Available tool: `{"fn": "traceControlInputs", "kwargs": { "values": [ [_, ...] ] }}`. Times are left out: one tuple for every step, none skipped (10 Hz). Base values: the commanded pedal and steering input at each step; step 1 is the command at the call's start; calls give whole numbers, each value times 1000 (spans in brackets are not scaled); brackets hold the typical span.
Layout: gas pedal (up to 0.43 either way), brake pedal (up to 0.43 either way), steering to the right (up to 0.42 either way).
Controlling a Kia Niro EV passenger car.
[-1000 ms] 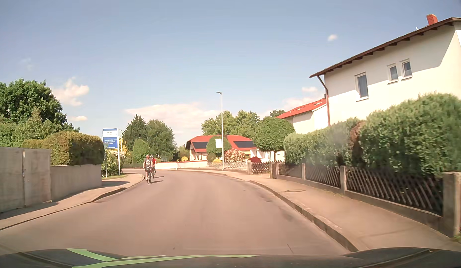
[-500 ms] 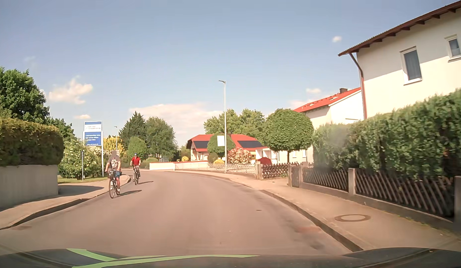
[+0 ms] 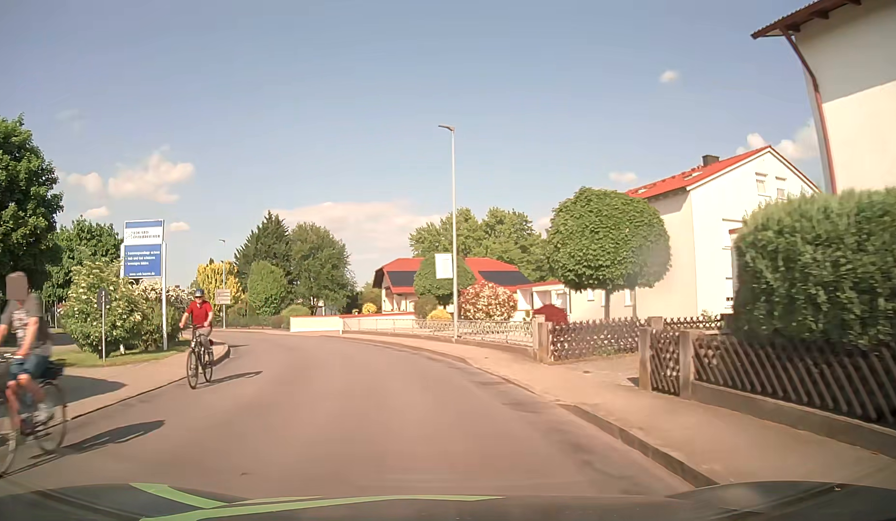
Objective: Follow the waypoints while adhering to traffic rules and regulations
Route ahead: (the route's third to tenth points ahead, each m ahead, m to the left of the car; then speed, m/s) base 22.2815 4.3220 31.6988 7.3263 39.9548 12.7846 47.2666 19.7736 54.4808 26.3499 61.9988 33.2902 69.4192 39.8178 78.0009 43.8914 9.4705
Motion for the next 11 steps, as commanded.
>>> {"fn": "traceControlInputs", "kwargs": {
  "values": [
    [0, 0, -45],
    [0, 0, -52],
    [0, 0, -55],
    [8, 0, -55],
    [8, 0, -56],
    [8, 0, -58],
    [20, 0, -60],
    [20, 0, -63],
    [28, 0, -63],
    [28, 0, -64],
    [28, 0, -67]
  ]
}}
